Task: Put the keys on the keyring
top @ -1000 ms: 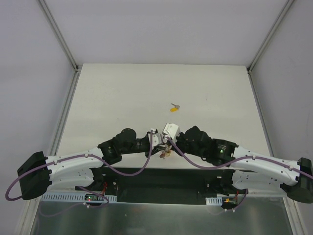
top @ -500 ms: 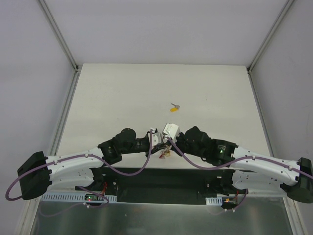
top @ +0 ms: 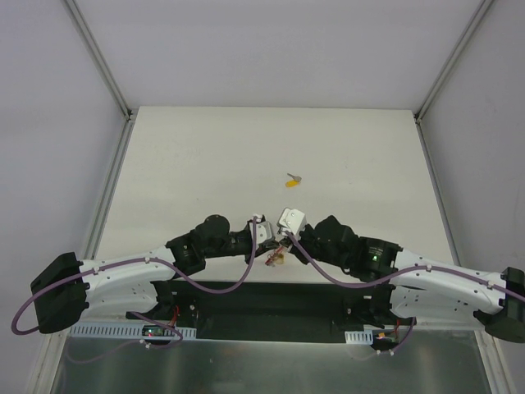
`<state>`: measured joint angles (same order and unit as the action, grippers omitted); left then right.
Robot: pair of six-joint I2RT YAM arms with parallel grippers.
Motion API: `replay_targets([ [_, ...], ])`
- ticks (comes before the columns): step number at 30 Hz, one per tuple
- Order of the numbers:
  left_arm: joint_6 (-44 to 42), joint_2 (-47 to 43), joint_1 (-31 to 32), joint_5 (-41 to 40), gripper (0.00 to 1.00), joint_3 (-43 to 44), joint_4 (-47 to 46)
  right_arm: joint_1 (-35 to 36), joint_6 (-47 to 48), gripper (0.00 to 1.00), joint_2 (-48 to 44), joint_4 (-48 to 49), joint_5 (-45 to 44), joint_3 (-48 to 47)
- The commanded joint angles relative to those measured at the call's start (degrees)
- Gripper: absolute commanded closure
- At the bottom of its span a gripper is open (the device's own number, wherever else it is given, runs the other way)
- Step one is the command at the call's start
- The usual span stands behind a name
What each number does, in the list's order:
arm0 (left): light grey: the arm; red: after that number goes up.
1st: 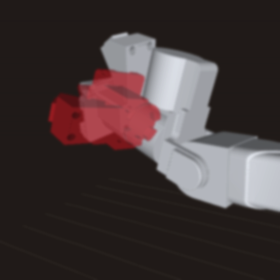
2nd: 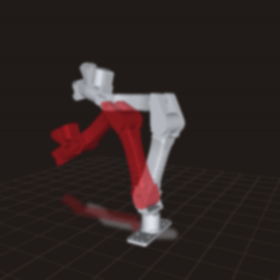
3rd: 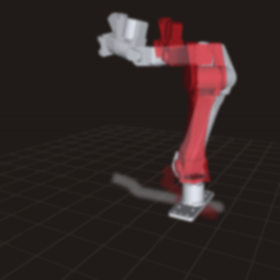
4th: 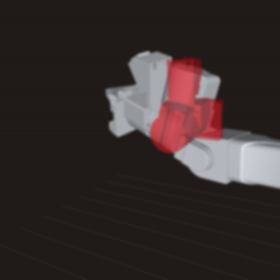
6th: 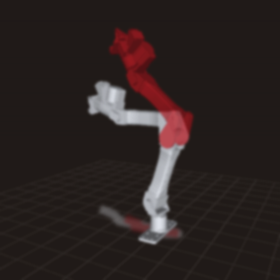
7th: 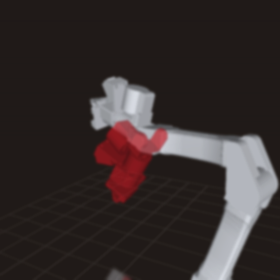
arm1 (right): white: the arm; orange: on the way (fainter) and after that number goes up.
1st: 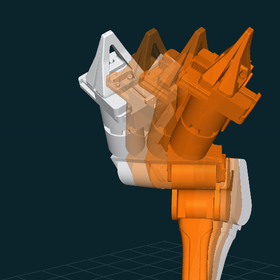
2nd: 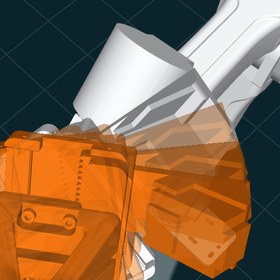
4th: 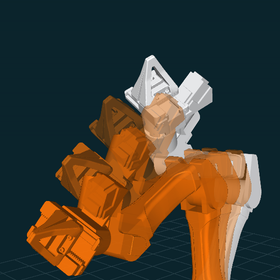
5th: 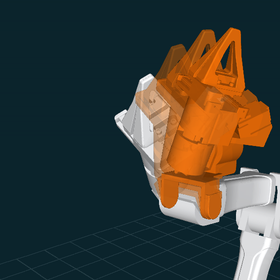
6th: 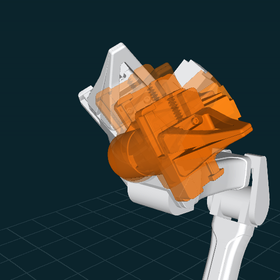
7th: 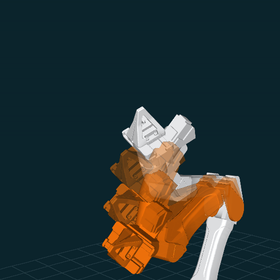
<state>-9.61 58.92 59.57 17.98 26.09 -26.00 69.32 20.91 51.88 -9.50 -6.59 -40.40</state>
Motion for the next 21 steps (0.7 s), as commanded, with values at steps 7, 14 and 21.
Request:
replay_targets([
  [7, 0.03, -0.20, 0.02, 2.85, 1.00, 1.33, -1.25, 0.03, -1.66, 0.76, -3.10, 2.11, -3.26, 1.73],
  [14, -0.06, 0.15, 0.11, 3.03, 1.00, 1.77, -0.63, 0.11, 0.62, 0.53, -3.62, 2.55, -0.62, 1.64],
  [21, 0.11, 0.24, 0.02, 3.12, 1.00, 1.95, -0.37, 0.11, 2.65, 0.52, -3.28, 2.11, 4.21, 1.11],
])
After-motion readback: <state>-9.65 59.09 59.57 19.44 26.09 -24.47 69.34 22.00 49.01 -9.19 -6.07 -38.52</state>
